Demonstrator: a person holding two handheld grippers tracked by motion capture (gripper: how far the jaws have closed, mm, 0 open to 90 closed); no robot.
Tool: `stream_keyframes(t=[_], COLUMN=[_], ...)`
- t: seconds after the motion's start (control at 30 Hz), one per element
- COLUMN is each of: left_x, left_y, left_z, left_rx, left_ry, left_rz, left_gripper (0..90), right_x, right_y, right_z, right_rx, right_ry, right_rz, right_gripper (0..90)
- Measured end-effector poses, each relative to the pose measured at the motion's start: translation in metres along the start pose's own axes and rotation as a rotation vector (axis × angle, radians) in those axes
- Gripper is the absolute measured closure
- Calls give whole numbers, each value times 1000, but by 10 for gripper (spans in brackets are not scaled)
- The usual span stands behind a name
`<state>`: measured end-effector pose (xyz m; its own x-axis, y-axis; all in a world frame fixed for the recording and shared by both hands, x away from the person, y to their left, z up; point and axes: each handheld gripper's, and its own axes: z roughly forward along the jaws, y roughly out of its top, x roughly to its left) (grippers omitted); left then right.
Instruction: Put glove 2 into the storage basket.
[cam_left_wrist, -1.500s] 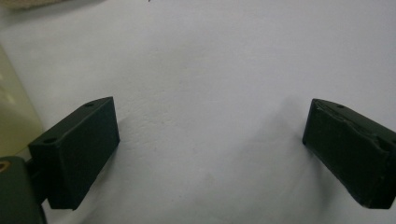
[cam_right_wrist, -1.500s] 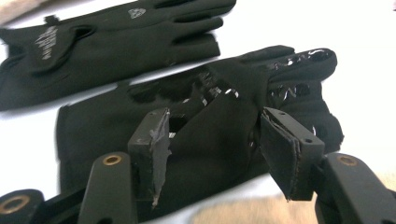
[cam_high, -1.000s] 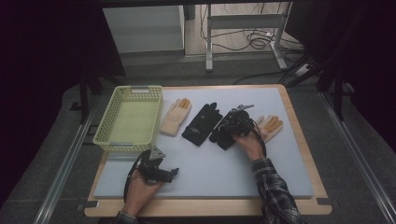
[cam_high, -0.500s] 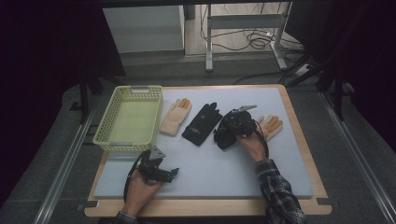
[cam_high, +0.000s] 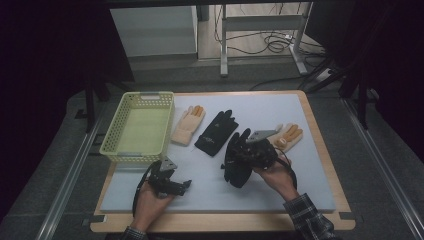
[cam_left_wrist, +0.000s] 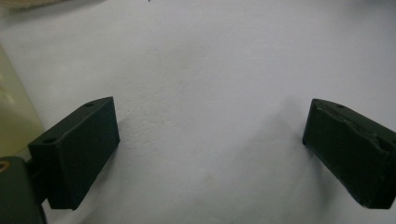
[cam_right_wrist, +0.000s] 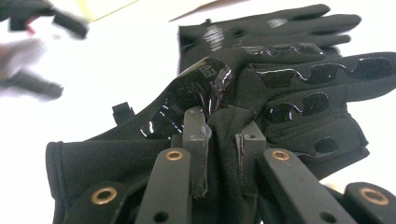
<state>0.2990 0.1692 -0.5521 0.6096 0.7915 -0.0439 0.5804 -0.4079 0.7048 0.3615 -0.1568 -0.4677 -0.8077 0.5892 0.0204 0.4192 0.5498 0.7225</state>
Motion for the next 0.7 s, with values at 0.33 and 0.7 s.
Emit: stream_keyframes(t=[0.33,0.7], left_x=[0,0], left_y=[0,0], left_z=[0,0], left_rx=[1,3], left_ry=[-2,-1], left_rz=[1,3], left_gripper=[40,40], right_x=[28,11], right_y=[-29,-17], right_z=[30,23], right_rx=[66,22], right_ry=[57,20], right_rz=[-50,8], right_gripper=[753,449])
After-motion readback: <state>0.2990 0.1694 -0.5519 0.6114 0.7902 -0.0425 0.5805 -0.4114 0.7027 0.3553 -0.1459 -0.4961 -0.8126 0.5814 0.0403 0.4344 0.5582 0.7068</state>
